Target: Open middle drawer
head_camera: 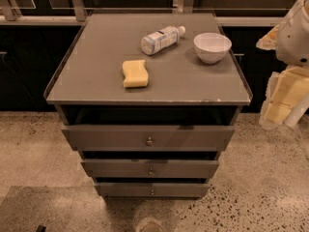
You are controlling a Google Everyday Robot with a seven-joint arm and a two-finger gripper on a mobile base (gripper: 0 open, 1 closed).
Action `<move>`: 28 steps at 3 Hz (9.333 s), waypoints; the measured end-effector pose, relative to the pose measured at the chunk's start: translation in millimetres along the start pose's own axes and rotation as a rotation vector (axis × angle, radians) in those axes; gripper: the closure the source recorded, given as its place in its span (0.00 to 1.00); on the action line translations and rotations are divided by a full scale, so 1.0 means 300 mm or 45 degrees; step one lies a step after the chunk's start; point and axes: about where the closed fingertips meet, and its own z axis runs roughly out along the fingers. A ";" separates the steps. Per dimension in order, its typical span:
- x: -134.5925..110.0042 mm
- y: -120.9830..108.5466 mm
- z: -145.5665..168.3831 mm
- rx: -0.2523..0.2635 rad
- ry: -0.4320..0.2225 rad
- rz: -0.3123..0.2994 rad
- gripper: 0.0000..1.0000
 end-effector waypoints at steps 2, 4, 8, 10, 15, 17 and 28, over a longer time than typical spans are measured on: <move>0.017 0.015 0.032 0.057 -0.035 0.022 0.00; 0.174 0.279 0.477 -0.096 -0.347 0.288 0.00; 0.266 0.351 0.611 -0.132 -0.382 0.417 0.66; 0.261 0.262 0.690 -0.055 -0.496 0.443 1.00; 0.220 0.255 1.261 -0.041 -0.695 0.559 1.00; 0.240 0.258 1.300 0.002 -0.716 0.628 1.00; 0.212 -0.086 1.849 0.251 -0.923 0.816 1.00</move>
Offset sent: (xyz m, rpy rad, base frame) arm -0.0141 -0.0175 -0.0649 0.1224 -0.2635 -0.1093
